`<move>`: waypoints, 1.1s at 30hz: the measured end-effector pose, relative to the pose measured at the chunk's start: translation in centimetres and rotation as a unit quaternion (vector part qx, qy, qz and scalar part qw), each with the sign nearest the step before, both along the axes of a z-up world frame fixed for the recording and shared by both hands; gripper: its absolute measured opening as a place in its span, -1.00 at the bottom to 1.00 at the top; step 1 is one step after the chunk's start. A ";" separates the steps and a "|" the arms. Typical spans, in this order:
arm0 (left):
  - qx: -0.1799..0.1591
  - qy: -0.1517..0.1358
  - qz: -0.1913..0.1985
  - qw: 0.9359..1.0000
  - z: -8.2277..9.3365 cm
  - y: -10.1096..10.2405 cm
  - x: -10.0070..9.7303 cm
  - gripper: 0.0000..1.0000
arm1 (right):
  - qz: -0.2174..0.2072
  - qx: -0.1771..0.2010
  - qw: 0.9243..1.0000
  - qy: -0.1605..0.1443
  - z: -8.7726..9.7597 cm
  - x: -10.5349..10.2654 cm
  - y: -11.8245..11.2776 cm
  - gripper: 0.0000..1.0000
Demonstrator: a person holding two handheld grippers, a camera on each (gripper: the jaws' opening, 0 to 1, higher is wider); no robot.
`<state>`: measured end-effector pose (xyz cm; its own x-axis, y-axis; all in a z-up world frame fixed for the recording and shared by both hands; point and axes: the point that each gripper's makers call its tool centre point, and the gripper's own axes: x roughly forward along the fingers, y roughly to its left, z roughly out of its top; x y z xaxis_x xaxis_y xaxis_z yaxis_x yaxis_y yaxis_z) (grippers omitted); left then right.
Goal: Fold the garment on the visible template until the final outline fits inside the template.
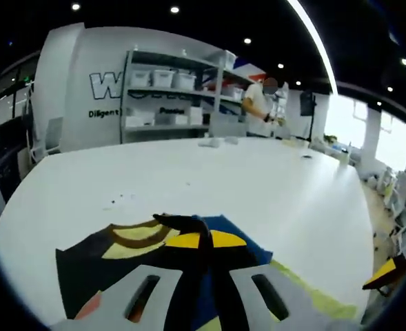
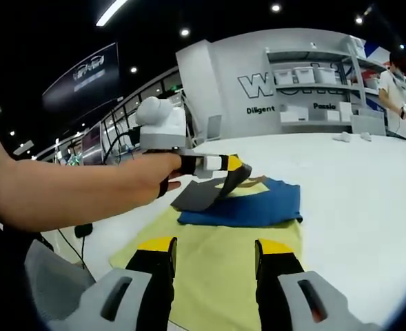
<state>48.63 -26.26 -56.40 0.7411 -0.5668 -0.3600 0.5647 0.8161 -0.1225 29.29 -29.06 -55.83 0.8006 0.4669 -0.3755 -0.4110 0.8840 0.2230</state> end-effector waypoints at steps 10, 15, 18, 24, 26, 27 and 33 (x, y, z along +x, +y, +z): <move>0.015 0.009 -0.013 1.000 -1.6 -1.0 -0.2 -1.00 | 0.000 0.001 1.000 0.002 -0.1 0.0 0.0 -0.12; 0.019 0.016 -0.023 0.999 -2.7 -1.9 -0.8 -1.00 | 0.000 0.003 1.000 0.003 0.0 0.0 0.0 -0.13; 0.023 0.020 -0.029 0.999 -3.4 -2.5 -1.0 -1.00 | 0.001 0.004 1.000 0.004 0.0 0.0 0.0 -0.13; 0.029 0.028 -0.037 0.999 -4.4 -3.0 -1.2 -1.00 | 0.002 0.004 1.000 0.005 -0.1 0.0 0.1 -0.13; 0.031 0.030 -0.039 0.998 -4.6 -3.2 -1.3 -1.00 | 0.001 0.005 1.000 0.005 -0.1 0.0 0.1 -0.13; 0.031 0.031 -0.040 0.998 -4.8 -3.2 -1.3 -1.00 | 0.001 0.005 1.000 0.006 -0.1 0.0 0.1 -0.13; 0.036 0.035 -0.049 0.998 -5.5 -3.8 -1.6 -1.00 | 0.001 0.006 1.000 0.007 -0.1 0.0 0.1 -0.13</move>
<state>47.05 -30.06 -61.86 0.6548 -0.6062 -0.4514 0.6343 0.7655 -0.1080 29.28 -28.97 -55.93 0.7945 0.4729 -0.3811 -0.4093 0.8805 0.2394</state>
